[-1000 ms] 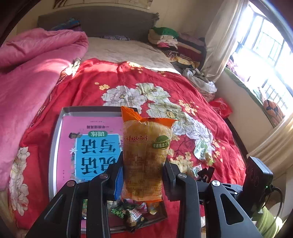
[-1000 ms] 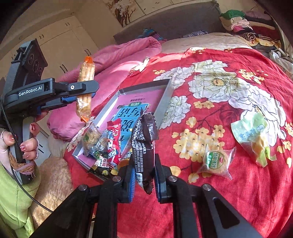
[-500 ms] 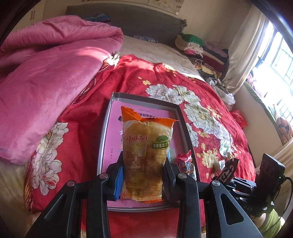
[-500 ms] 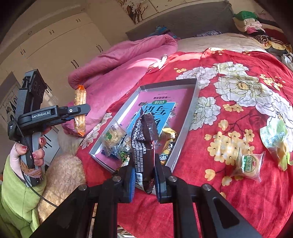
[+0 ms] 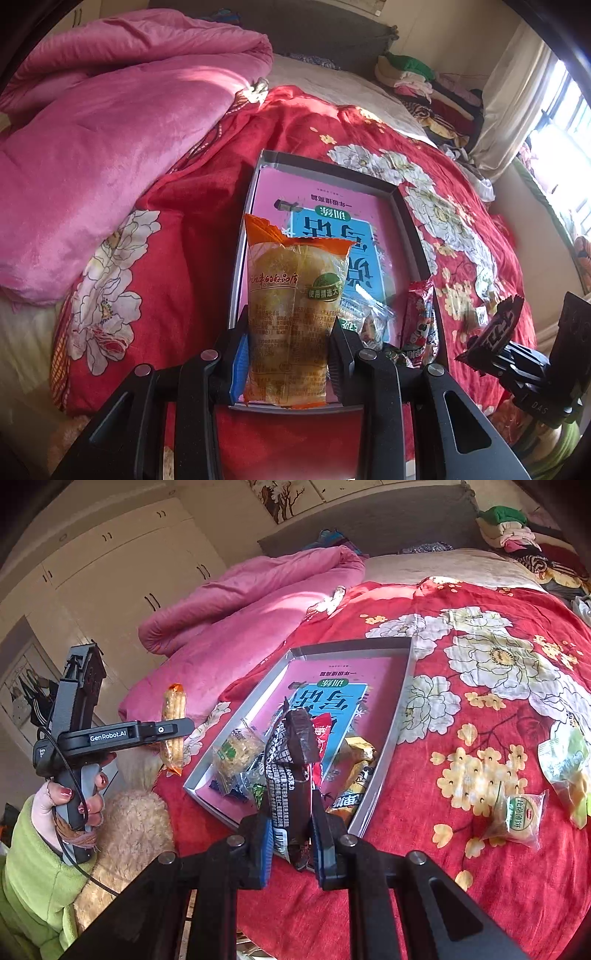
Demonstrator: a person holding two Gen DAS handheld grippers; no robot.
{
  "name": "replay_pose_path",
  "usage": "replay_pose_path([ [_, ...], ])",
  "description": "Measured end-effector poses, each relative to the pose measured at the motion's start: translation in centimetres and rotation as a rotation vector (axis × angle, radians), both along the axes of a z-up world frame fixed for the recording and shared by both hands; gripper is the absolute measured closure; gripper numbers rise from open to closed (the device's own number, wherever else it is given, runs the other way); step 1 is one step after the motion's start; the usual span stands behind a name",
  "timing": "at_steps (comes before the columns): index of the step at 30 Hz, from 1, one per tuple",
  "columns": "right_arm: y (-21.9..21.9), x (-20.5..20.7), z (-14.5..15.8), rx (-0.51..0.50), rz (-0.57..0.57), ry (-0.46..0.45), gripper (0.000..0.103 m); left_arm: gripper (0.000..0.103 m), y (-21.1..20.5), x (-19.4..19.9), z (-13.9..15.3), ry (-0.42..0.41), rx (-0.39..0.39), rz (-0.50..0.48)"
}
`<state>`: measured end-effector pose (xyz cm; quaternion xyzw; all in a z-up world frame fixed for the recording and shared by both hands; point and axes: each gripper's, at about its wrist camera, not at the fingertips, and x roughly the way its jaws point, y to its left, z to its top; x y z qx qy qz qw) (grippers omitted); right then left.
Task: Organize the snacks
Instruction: 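Carry the bread bag over the tray with the left tool while the right tool carries the Snickers bar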
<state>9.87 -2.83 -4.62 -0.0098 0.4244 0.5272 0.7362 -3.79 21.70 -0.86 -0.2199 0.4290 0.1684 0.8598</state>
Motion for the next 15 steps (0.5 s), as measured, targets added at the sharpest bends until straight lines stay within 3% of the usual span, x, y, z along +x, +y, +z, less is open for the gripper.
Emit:
replay_pose_path([
  [8,0.3,0.3,-0.6,-0.008,-0.005,0.027,0.085,0.067,-0.4,0.6,-1.4,0.035,-0.008,-0.014],
  [15,0.8,0.4,-0.9,-0.017,-0.013,0.042,0.085,0.067,-0.7,0.7,-2.1,0.066,0.03,-0.021],
])
